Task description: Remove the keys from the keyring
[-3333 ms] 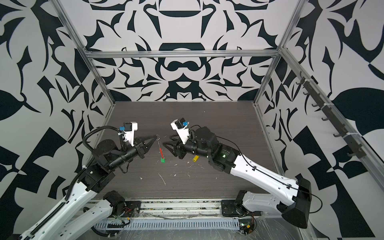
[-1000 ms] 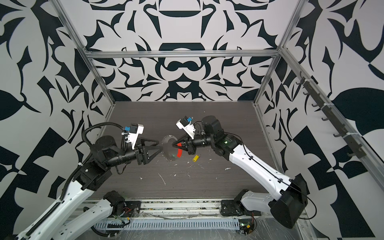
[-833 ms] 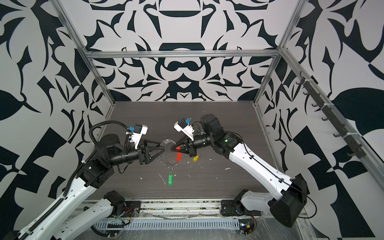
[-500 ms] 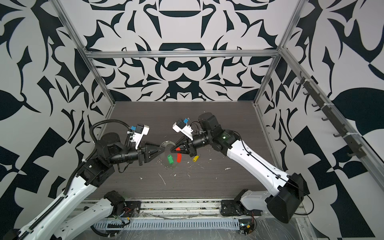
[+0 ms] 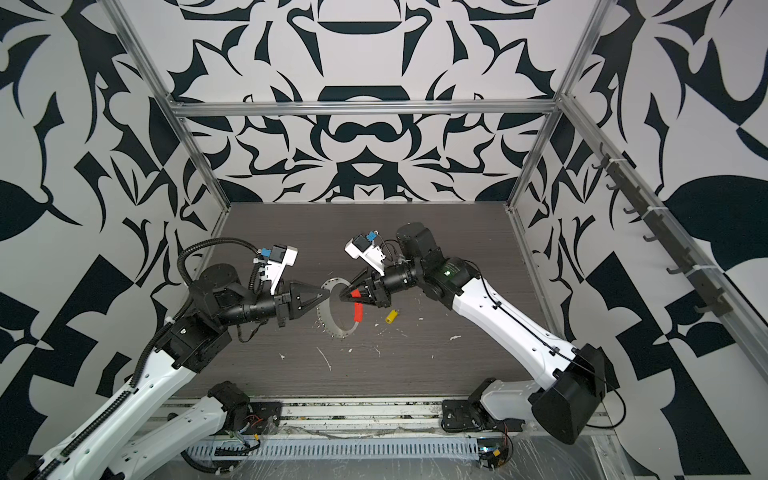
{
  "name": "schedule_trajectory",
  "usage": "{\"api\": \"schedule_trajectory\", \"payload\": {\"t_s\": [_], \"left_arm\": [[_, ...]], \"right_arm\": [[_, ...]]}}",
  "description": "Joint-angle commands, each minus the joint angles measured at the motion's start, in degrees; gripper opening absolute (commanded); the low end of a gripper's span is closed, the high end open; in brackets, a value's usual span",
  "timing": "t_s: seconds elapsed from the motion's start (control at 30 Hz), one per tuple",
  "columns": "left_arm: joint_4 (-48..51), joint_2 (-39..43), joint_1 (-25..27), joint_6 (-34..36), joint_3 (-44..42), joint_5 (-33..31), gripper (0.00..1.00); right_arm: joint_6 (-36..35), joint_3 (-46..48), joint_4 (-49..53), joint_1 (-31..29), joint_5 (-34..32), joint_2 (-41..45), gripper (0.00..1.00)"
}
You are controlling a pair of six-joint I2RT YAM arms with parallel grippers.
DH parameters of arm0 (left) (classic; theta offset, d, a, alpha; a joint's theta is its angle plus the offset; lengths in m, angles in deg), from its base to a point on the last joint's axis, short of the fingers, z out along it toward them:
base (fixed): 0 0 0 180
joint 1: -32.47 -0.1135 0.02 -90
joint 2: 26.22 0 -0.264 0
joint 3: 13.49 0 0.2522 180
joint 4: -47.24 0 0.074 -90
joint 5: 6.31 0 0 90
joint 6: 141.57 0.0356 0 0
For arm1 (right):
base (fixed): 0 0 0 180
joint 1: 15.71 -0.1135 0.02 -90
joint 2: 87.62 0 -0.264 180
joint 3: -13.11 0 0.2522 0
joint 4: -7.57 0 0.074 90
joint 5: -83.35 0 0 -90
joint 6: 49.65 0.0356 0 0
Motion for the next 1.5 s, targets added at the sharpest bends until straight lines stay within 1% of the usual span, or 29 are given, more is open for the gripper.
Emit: {"api": "schedule_trajectory", "payload": {"t_s": [0.0,0.1,0.17,0.23,0.47,0.53,0.6,0.77,0.93,1.03,1.17,1.3,1.47], "left_arm": [[-5.15,0.28,0.11,-4.02,-0.56,-4.49,0.0],[-6.87,0.39,0.11,-6.53,-0.78,-10.23,0.0],[-7.15,-0.01,0.11,-8.14,-0.78,-14.89,0.0],[-7.26,-0.91,0.11,-9.53,-0.23,-18.06,0.0],[-8.24,-2.95,0.11,-13.53,1.65,-26.22,0.0],[-7.67,-3.04,0.11,-14.15,2.35,-27.84,0.0],[-6.71,-3.21,0.11,-14.42,3.13,-28.96,0.0],[-4.67,-3.39,0.11,-15.07,4.22,-30.31,0.0],[-4.68,-2.87,0.11,-15.42,4.07,-30.04,0.0],[-4.62,-2.47,0.11,-15.41,4.08,-29.7,0.0],[-4.44,-2.16,0.11,-15.39,4.12,-29.95,0.0],[-4.45,-2.07,0.11,-15.26,4.05,-29.81,0.0],[-4.62,-1.94,0.1,-15.26,3.97,-29.67,0.0]], "right_arm": [[6.07,1.18,-8.1,-0.16,-8.96,3.51,0.33],[9.79,3.69,-12.41,-0.24,-15.82,6.24,0.38],[11.51,5.73,-15.18,-0.39,-19.88,8.11,0.39],[12.51,7.66,-16.96,-0.9,-24.04,9.75,0.4],[11.17,13.52,-19.93,-6.52,-38.5,14.08,0.42],[10.95,15.44,-21.7,-7.99,-41.35,15.07,0.42],[10.95,17.22,-23.76,-9.06,-42.63,15.59,0.42],[9.84,19.17,-26.52,-11.12,-42.95,15.94,0.42],[8.97,19.5,-25.84,-11.9,-45.54,15.61,0.42],[8.91,20.09,-26.19,-12.12,-45.44,15.52,0.42],[8.6,20.22,-26.74,-12.55,-43.21,14.85,0.43],[7.45,19.77,-25.68,-13.44,-43.95,13.85,0.43],[6.76,19.71,-24.91,-13.51,-44.6,13.06,0.37]]}}
